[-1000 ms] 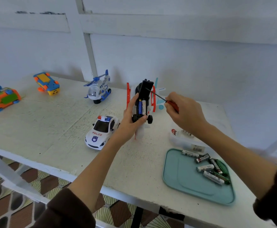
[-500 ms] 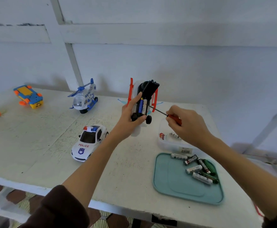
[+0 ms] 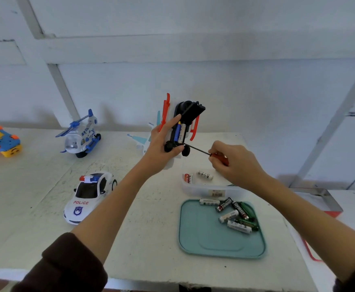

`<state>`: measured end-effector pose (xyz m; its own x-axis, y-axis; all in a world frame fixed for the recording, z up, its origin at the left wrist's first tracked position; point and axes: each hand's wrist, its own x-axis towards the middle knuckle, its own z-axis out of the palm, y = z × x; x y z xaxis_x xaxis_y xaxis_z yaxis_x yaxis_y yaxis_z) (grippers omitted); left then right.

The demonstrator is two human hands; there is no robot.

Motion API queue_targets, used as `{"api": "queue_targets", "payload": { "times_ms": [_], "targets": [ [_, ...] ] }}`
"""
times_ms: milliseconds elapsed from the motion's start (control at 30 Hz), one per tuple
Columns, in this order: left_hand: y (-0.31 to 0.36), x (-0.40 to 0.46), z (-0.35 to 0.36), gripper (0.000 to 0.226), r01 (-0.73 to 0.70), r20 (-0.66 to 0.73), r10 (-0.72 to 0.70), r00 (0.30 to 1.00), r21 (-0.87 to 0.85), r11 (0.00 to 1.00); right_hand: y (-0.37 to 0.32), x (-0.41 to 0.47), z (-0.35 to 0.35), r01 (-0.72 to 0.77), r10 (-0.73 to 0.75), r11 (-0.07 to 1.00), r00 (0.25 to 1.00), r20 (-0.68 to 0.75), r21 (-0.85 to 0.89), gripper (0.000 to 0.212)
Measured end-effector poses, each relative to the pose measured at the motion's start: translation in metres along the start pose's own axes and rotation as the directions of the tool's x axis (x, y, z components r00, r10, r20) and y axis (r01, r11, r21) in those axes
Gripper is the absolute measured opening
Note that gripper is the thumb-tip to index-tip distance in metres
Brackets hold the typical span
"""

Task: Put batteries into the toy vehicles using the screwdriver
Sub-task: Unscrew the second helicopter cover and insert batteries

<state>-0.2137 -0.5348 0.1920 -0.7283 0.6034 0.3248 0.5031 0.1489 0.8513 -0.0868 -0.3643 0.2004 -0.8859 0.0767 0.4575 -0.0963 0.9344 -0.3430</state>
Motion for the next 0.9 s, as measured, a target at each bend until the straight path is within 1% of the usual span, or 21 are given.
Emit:
{"api": "queue_targets", "payload": {
  "times_ms": [133,300,567,667,733,833,900],
  "targets": [
    [0.003,0.004,0.006,0.073,-0.022,0.011,0.022,1.0,0.017,1.0,0.006,-0.002,-0.002,-0.016,0.016,1.0,1.0,0.004,0.018,0.007],
    [0.004,0.008,0.011,0.074,-0.043,0.024,0.041,0.999,0.061,0.997,0.005,-0.003,-0.004,-0.018,0.018,1.0,1.0,0.005,-0.006,0.009],
    [0.001,0.014,0.018,0.076,-0.067,-0.016,0.069,0.997,0.127,0.99,0.004,-0.004,-0.003,-0.029,0.029,0.999,1.0,0.008,-0.04,0.009],
    [0.002,0.015,0.023,0.071,-0.071,-0.069,0.079,0.994,0.11,0.991,0.004,-0.007,0.005,-0.014,0.008,0.995,0.998,-0.063,-0.096,0.012],
    [0.001,0.019,0.026,0.071,-0.066,-0.102,0.075,0.992,0.092,0.994,0.004,-0.012,0.014,0.013,-0.027,0.993,0.992,-0.122,-0.118,0.018],
    [-0.001,0.024,0.031,0.072,-0.048,-0.109,0.057,0.992,0.081,0.996,0.005,-0.017,0.02,0.023,-0.033,0.998,0.985,-0.167,-0.064,0.026],
    [-0.002,0.026,0.032,0.073,-0.045,-0.1,0.054,0.994,0.091,0.995,0.006,-0.018,0.021,0.018,-0.025,0.999,0.986,-0.166,-0.044,0.026]
  ]
}}
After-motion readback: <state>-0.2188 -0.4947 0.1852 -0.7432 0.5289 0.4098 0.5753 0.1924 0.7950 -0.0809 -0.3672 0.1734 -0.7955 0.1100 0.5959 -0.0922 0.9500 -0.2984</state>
